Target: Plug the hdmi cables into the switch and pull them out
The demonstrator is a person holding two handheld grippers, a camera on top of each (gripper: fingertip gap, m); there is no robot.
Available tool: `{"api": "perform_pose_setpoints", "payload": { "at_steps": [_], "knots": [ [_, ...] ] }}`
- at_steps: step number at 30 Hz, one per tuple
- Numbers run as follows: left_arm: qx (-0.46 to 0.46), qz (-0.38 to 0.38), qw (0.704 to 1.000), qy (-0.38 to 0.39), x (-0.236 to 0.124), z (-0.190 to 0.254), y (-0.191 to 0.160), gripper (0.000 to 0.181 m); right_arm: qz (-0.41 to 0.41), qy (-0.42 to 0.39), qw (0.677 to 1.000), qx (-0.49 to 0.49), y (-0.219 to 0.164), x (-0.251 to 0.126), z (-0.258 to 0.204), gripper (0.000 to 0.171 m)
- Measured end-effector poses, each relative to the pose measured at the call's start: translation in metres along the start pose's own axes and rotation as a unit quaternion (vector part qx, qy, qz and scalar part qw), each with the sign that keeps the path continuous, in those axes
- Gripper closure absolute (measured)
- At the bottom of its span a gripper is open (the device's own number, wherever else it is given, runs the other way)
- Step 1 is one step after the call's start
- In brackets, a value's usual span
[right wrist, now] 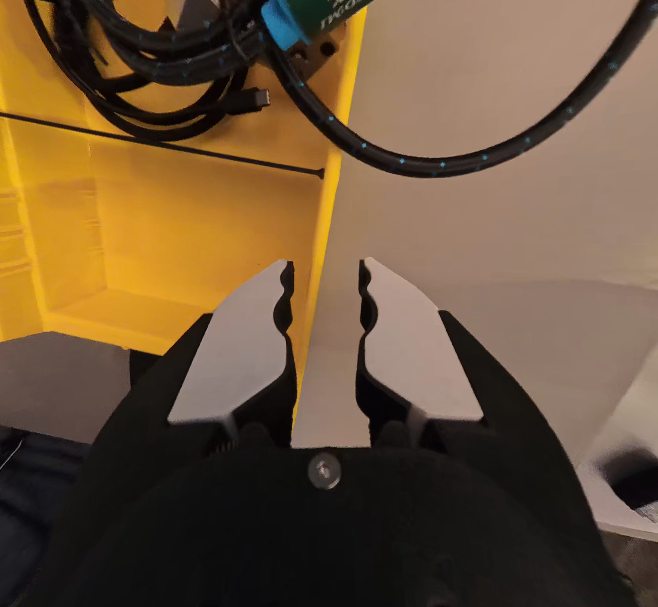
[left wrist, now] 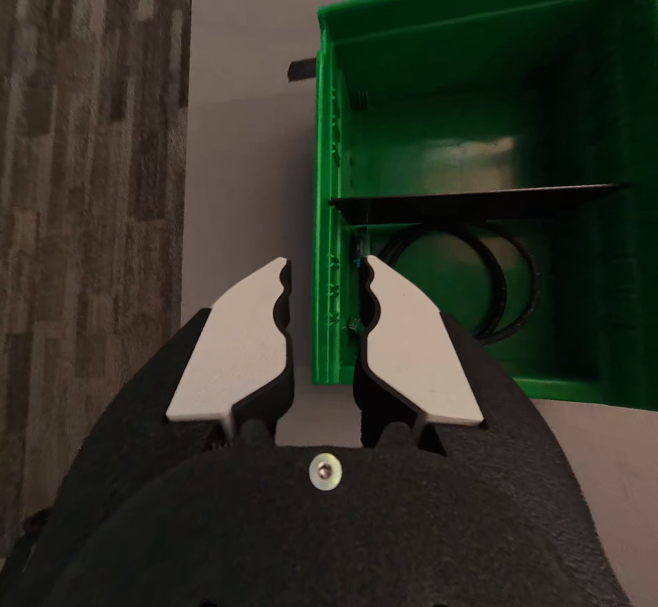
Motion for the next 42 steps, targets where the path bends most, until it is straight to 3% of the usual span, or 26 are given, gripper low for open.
{"api": "perform_pose_setpoints", "payload": {
  "at_steps": [5,11,15,42],
  "knots": [
    [-0.002,-0.043,0.999,-0.004,0.021,-0.003,-0.011,0.145,-0.06,0.018,0.998,0.0,-0.001,0.019,-0.003,0.164],
    [-0.009,-0.079,0.997,-0.016,0.04,-0.006,-0.024,0.147,-0.06,0.009,0.998,-0.028,0.004,0.02,0.002,0.165],
    [-0.015,-0.079,0.996,-0.03,0.044,-0.007,-0.025,0.148,-0.024,-0.021,0.999,0.005,0.015,0.018,0.019,0.167],
    [0.007,-0.129,0.989,-0.065,0.063,0.005,-0.034,0.153,-0.064,-0.048,0.996,0.038,0.015,0.024,0.011,0.167]
  ]
}}
Point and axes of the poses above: each gripper's, where its closed fingertips meet, x out along the fingers, y out of its top, z = x × y across the jaws, the point moved 4 cm from there along -x, back along the fingers, and after that the axes turned 10 degrees about y, right-handed, at the moved point
